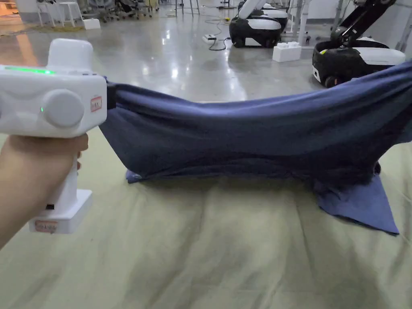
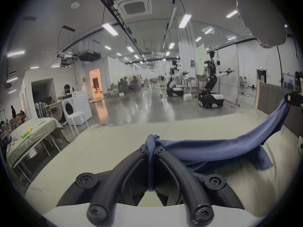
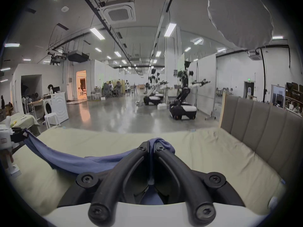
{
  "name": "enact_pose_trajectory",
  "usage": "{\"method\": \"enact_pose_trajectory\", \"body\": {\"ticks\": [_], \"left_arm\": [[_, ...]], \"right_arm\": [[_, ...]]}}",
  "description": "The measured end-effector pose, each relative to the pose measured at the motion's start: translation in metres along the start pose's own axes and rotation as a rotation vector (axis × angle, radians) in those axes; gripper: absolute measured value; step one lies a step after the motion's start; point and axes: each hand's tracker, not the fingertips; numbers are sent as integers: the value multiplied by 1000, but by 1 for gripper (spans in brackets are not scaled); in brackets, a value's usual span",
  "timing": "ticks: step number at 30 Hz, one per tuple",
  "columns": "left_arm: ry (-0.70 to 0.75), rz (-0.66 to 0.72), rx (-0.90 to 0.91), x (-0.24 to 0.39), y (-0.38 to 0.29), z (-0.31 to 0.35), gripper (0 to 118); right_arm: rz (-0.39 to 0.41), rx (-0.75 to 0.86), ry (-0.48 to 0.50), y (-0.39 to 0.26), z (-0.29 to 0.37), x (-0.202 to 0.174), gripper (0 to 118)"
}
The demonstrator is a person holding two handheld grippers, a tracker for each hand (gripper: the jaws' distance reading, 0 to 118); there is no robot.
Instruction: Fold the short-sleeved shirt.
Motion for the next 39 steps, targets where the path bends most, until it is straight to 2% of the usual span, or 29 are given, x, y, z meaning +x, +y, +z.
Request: {"method": "enact_pose_trajectory", "body": {"ticks": [7, 13, 17, 21, 24, 26, 31, 32, 33, 34, 35, 36, 37, 39], "left_arm": [[-24, 5, -74, 6, -70, 105, 4], [-62, 69, -100, -22, -113, 233, 4], [-110, 121, -118, -38, -157, 314, 4], [-156, 103, -183, -44, -211, 378, 4], [-188, 55, -224, -45, -249, 411, 4], [-210, 18, -282, -43, -270, 419, 4], [-237, -15, -351, -41, -288, 425, 5], [-244, -16, -358, -43, -290, 423, 7], [-248, -18, -373, -43, -290, 422, 14], [-215, -26, -386, -42, -290, 422, 37], [-142, -21, -384, -41, -288, 425, 76], [-109, 5, -367, -44, -286, 431, 107], [-133, 39, -334, -49, -281, 443, 116], [-170, 89, -247, -58, -271, 470, 116]], "right_arm": [[-22, -54, 47, -69, 112, 18, 6], [-66, -102, 77, -105, 256, 30, 6], [-65, -118, 94, -135, 347, 38, 6], [-25, -164, 105, -170, 415, 46, 6], [55, -224, 115, -201, 445, 49, 6], [114, -277, 88, -225, 454, 49, 6], [122, -356, 62, -263, 460, 53, 6], [112, -375, 49, -269, 457, 56, 6], [98, -418, 33, -275, 453, 59, 7], [95, -459, 25, -280, 451, 61, 25], [106, -501, -30, -283, 450, 61, 61], [92, -511, -54, -287, 452, 65, 101], [73, -486, -28, -287, 459, 68, 118], [-13, -345, 36, -278, 484, 71, 118]]}}
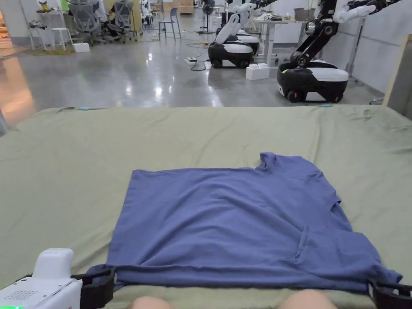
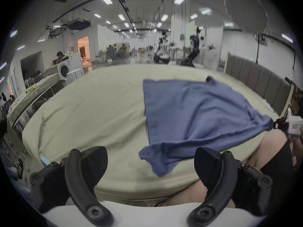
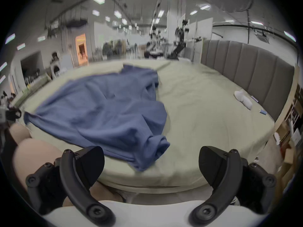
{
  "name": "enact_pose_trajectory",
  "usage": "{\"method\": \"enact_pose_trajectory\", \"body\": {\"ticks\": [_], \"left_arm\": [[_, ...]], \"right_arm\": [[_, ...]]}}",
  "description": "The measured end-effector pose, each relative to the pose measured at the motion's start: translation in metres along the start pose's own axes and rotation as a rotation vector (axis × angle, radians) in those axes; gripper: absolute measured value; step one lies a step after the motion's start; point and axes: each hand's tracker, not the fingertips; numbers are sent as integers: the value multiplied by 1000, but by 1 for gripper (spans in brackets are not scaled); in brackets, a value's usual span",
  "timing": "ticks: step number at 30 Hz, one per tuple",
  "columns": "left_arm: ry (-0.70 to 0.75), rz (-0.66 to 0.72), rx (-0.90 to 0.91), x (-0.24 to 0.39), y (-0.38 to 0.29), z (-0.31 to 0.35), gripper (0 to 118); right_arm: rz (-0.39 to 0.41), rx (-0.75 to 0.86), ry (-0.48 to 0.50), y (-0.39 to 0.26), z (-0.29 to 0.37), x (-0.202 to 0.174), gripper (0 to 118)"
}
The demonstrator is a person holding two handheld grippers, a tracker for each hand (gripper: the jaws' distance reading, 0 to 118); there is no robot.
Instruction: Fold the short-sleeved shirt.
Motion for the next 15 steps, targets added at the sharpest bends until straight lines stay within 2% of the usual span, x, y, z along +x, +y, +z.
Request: {"method": "enact_pose_trajectory", "body": {"ticks": [2, 3, 4, 5, 6, 7, 9, 12, 13, 14, 15], "left_arm": [[40, -17, 83, -5, 3, 27, 110], [38, -19, 135, -8, 8, 44, 97], [35, -52, 165, -8, 11, 54, 50], [63, -121, 179, -6, 14, 60, 0], [107, -182, 168, -6, 17, 60, 0], [126, -187, 194, -8, 19, 64, 0], [-16, -112, 88, -20, 26, 63, 0], [-50, -14, 35, -28, 20, 31, 0], [-70, -2, -33, -30, 19, 19, 17], [-89, 35, -127, -29, 19, 6, 56], [-98, 79, -144, -29, 14, -5, 100]], "right_arm": [[-37, 35, -32, 3, 24, -2, 115], [-64, 50, 10, 4, 38, -2, 106], [-85, 91, 55, 3, 49, -3, 60], [-74, 151, 57, 5, 65, -13, 6], [-33, 172, -11, 6, 70, -20, 3], [13, 201, -100, 5, 76, -25, 3], [17, 181, -17, 11, 81, -33, 3], [39, 192, -22, 15, 80, -47, 3], [41, 187, -18, 16, 73, -49, 3], [47, 183, -16, 18, 70, -52, 3], [57, 182, -18, 21, 67, -56, 3]]}}
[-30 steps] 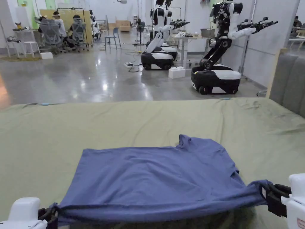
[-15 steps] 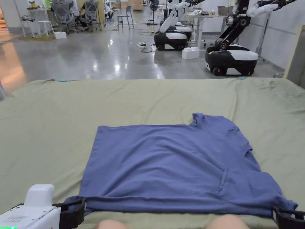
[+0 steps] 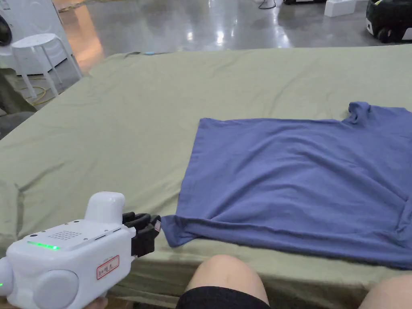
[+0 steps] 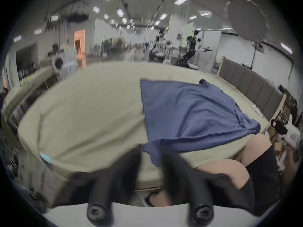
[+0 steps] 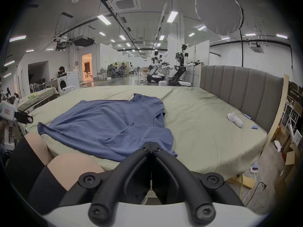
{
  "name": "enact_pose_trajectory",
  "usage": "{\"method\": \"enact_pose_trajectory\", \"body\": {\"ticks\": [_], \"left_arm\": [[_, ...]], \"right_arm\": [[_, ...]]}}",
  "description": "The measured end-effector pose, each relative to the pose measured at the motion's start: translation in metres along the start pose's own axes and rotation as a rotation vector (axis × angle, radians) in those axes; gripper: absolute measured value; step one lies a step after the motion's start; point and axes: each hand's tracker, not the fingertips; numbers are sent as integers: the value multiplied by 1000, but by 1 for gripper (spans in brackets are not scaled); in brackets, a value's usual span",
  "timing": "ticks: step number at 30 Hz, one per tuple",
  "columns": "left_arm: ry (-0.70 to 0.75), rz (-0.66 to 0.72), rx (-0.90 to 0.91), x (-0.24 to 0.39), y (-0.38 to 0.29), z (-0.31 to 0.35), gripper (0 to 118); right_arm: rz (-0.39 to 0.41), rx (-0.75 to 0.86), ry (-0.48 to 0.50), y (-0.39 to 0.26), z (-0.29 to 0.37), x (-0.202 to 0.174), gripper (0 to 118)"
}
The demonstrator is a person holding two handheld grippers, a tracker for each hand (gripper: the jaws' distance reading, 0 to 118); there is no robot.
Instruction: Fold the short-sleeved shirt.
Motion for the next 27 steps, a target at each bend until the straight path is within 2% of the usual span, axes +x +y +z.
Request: {"method": "enact_pose_trajectory", "body": {"ticks": [2, 3, 7, 8, 9, 10, 11, 13, 16, 20, 22, 23, 24, 25, 26, 27], "left_arm": [[-38, 23, -60, -2, -5, -21, 112], [-45, 27, -70, -4, -5, -28, 114], [-24, 30, -48, -5, -1, -47, 107], [-33, 63, -23, -6, 0, -48, 92], [-52, 81, 2, -8, 1, -48, 51], [-37, 75, -1, -7, 1, -52, 2], [-31, 58, 2, 3, 2, -55, 2], [-87, -1, -103, 10, -2, -63, 2], [-59, -73, -76, 15, -3, -50, 2], [-62, -15, -28, 10, 5, -33, 2], [-59, -12, -6, 11, 7, -26, 2], [-58, -14, 5, 11, 14, -24, 2], [-56, -18, 12, 12, 16, -23, 2], [-54, -25, 16, 13, 17, -21, 2], [-52, -36, 18, 15, 19, -20, 2], [-45, -47, 28, 24, 23, -17, 2]], "right_arm": [[11, -4, 2, 2, -8, -3, 3], [13, -7, 6, 4, -10, -5, 3], [26, -12, 16, 6, -18, -8, 3], [28, -14, 19, 7, -20, -10, 3], [32, -20, 18, 7, -22, -12, 3], [35, -28, 17, 4, -25, -10, 3], [37, -42, 23, 4, -27, -10, 3], [40, -52, 26, 3, -28, -14, 3], [67, -61, 26, -1, -29, -13, 3], [59, -70, 20, -1, -34, -2, 3], [22, -94, 51, 1, -40, 10, 6], [-26, -121, 79, 4, -46, 17, 26], [-56, -144, 92, 6, -52, 25, 57], [-66, -158, 92, 8, -58, 31, 101], [-79, -183, 102, 7, -65, 44, 114], [-95, -211, 107, 7, -73, 51, 116]]}}
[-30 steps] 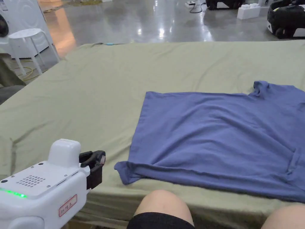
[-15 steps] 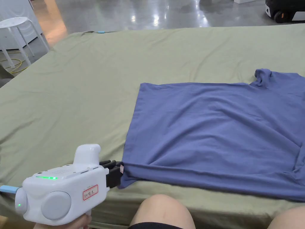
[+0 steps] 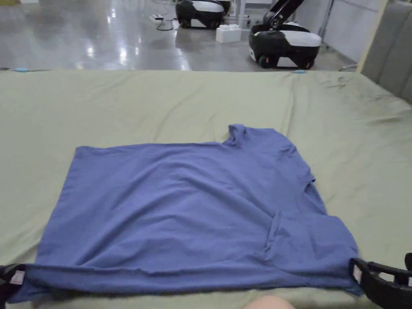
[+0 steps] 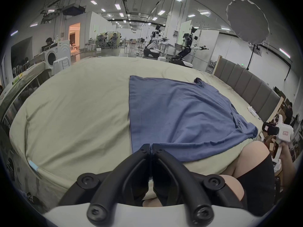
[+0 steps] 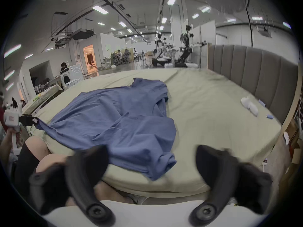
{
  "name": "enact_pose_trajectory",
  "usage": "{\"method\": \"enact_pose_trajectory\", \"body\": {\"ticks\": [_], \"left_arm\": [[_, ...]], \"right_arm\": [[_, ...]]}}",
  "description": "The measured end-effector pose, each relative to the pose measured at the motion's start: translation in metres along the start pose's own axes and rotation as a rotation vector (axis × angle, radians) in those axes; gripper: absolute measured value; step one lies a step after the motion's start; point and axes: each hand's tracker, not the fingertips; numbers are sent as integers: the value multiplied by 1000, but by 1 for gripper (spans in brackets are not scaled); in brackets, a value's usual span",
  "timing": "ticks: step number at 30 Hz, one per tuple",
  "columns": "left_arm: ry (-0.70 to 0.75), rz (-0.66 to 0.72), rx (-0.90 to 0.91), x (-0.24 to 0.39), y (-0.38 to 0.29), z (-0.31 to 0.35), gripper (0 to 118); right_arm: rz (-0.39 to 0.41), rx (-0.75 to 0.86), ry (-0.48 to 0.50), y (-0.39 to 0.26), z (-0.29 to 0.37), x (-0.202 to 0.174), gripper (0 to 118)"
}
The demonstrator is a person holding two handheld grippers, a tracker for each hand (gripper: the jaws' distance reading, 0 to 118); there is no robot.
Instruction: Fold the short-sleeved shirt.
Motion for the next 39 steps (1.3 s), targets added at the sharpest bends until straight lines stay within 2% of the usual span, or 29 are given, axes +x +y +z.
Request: {"method": "enact_pose_trajectory", "body": {"ticks": [1, 6, 7, 8, 9, 10, 11, 13, 17, 20, 25, 27, 29, 32, 36, 39], "left_arm": [[-1, -6, 3, 3, 1, 1, 2], [9, -30, -24, 15, 3, -2, 2], [6, -27, -34, 15, 3, -2, 2], [1, -25, -41, 14, 4, -3, 2], [-1, -24, -47, 14, 4, -3, 2], [2, -22, -53, 15, 3, -3, 2], [4, -18, -61, 15, 2, -3, 2], [5, -16, -74, 11, 3, -4, 2], [9, -16, -74, 8, 4, 1, 2], [-3, -5, -54, 6, 18, 5, 2], [-15, -33, -71, 5, 64, -7, 2], [-14, -29, -83, 0, 87, -22, 2], [-18, -24, -117, -10, 109, -49, 2], [-1, 21, -214, -25, 134, -96, 2], [43, -6, -287, -32, 140, -150, 2], [64, -15, -340, -38, 134, -180, 2]], "right_arm": [[-20, -15, 11, 3, -5, 4, 115], [0, -89, 26, 13, -35, 22, 115], [-8, -117, 38, 12, -40, 27, 108], [-11, -172, 86, 11, -45, 28, 92], [3, -222, 114, 10, -50, 26, 58], [21, -260, 99, 7, -56, 24, 12], [47, -283, 46, 2, -58, 21, 10], [72, -302, 96, -2, -58, 18, 10], [78, -236, 60, 3, -43, 19, 10], [72, -171, 53, 21, -28, 18, 10], [146, -143, 48, 72, -33, 15, 10], [177, -160, 21, 96, -51, 14, 10], [201, -219, 32, 113, -76, 19, 10], [232, -297, -20, 129, -125, 25, 10], [234, -355, -83, 130, -184, 33, 10], [275, -427, -120, 119, -215, 36, 10]]}}
